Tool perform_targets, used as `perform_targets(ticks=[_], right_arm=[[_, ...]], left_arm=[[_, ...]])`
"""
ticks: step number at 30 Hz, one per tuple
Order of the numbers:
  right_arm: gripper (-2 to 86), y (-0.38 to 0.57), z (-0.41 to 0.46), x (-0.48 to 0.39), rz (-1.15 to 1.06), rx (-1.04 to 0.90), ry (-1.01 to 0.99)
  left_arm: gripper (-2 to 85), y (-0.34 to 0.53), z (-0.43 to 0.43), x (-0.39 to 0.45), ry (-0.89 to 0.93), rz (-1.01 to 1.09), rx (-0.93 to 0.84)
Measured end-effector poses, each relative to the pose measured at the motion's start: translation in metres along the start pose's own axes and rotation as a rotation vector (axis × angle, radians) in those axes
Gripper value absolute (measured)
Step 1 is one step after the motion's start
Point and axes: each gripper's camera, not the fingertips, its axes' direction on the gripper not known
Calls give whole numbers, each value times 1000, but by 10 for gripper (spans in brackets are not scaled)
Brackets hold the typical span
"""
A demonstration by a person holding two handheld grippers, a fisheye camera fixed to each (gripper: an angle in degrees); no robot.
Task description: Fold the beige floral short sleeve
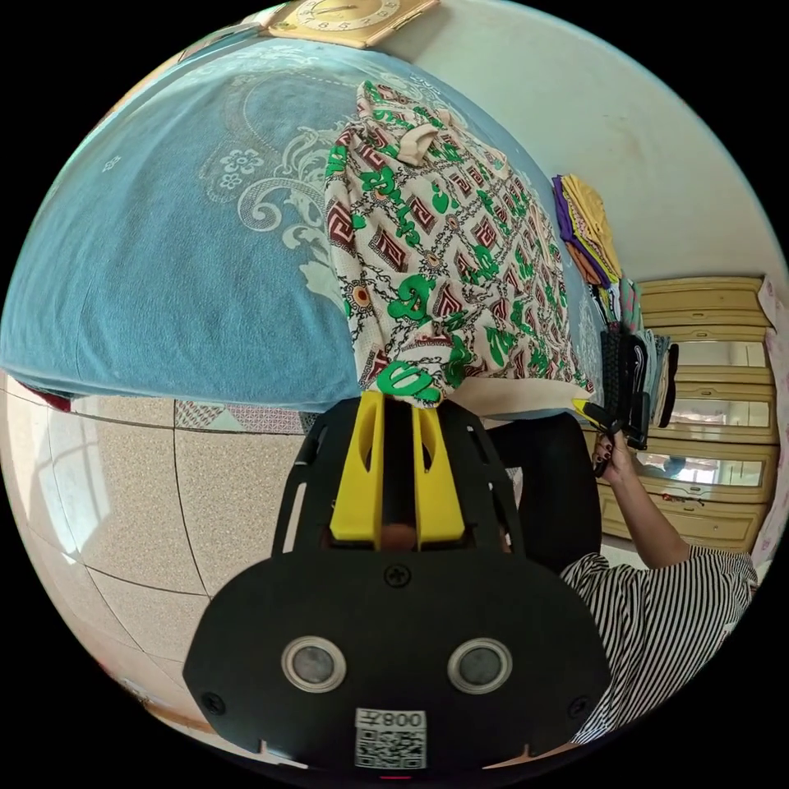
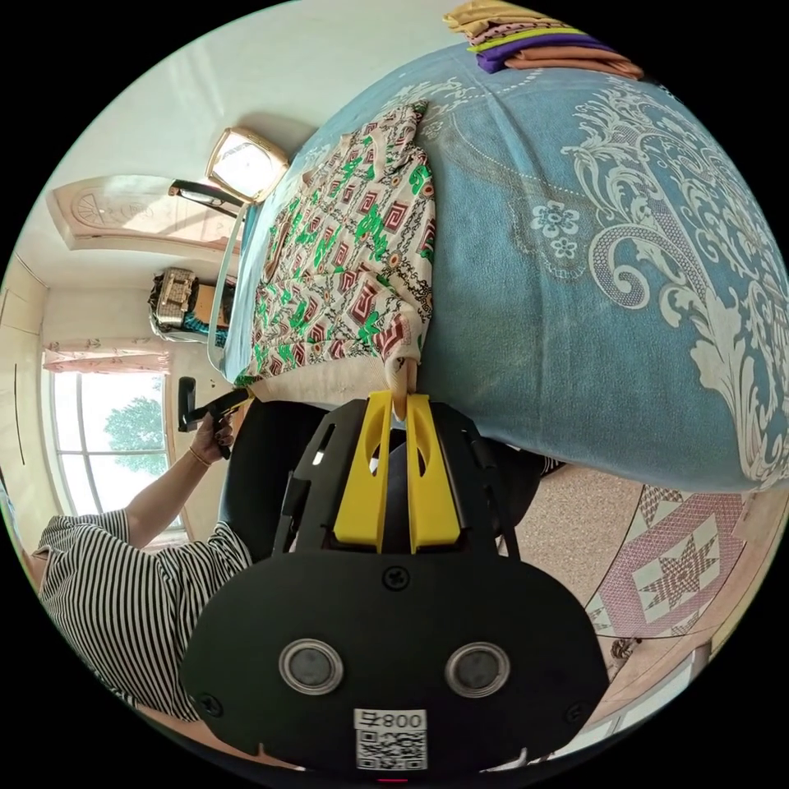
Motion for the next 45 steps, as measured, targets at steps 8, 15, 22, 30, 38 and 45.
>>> perform_targets(ticks=[8,15,22,30,38,45], right_arm=[[7,16,-6,-8,-54,-12,-88],[5,43,-44,-13,-136,-9,-270],[5,78,-65,-16,-182,-29,-369],[5,114,-75,-14,-176,-16,-396],[5,147,-80,-16,-176,-18,-417],[5,181,-78,-20,-175,-49,-437]], left_arm=[[24,45,-27,-14,253,41,60],[23,93,-61,-20,438,110,112],[23,141,-86,-41,540,105,180],[20,190,-100,-73,628,67,251],[21,241,-109,-95,697,61,300],[20,279,-115,-109,728,52,331]])
